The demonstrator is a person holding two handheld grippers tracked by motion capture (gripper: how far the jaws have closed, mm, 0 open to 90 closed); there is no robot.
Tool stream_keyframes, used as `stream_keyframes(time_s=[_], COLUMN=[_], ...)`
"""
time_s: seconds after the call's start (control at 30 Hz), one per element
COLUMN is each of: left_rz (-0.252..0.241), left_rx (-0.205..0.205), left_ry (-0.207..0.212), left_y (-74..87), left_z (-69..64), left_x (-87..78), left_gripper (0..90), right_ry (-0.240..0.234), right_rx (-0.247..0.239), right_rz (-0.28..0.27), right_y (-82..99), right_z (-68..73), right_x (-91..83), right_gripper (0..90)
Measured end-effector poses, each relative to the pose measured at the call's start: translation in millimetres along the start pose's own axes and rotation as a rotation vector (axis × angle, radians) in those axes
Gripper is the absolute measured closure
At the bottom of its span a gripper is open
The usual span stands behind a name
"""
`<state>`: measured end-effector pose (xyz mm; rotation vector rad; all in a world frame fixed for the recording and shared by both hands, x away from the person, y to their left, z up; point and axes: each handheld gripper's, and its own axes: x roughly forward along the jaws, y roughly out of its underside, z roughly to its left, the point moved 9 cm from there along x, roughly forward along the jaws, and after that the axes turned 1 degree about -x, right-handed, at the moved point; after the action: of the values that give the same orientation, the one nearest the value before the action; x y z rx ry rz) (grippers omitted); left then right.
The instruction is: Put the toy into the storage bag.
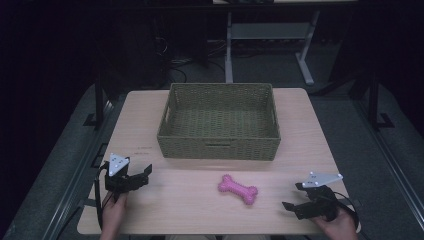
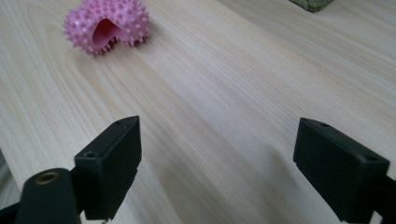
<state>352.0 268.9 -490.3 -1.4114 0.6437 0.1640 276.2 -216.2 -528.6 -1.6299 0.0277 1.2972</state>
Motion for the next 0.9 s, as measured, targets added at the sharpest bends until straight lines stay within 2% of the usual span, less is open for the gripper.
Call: stream_keyframes(time_s=[0.1,0.13,0.33,0.53,0.9], left_rz=[0.0,-0.001,0.001,0.006,0.005], left_rx=[0.0,-0.001,0.002,0.0,0.003], left_ry=[-0.002,-0.001,0.002,0.012,0.013], left_y=[0.0,0.5,1.3,2.7,2.0], left_z=[-0.5,-0.8,-0.6,-1.9,-1.9], left_x=[-0.1,-0.4,0.2,0.4,2.3], left_gripper=[13.8,13.8,13.9,13.8,13.8], right_ry=[-0.001,-0.021,-0.043,-0.09,-0.126], right_rx=[-0.002,-0.022,-0.061,-0.115,-0.211], right_rz=[0.007,0.005,0.025,0.066,0.156], right_y=[-3.1,-7.7,-19.9,-40.3,-72.8], right_z=[2.2,7.5,17.0,29.3,44.8], right_x=[1.4,2.6,4.5,10.4,27.3], right_gripper=[14.5,14.5,14.5,14.5,14.6])
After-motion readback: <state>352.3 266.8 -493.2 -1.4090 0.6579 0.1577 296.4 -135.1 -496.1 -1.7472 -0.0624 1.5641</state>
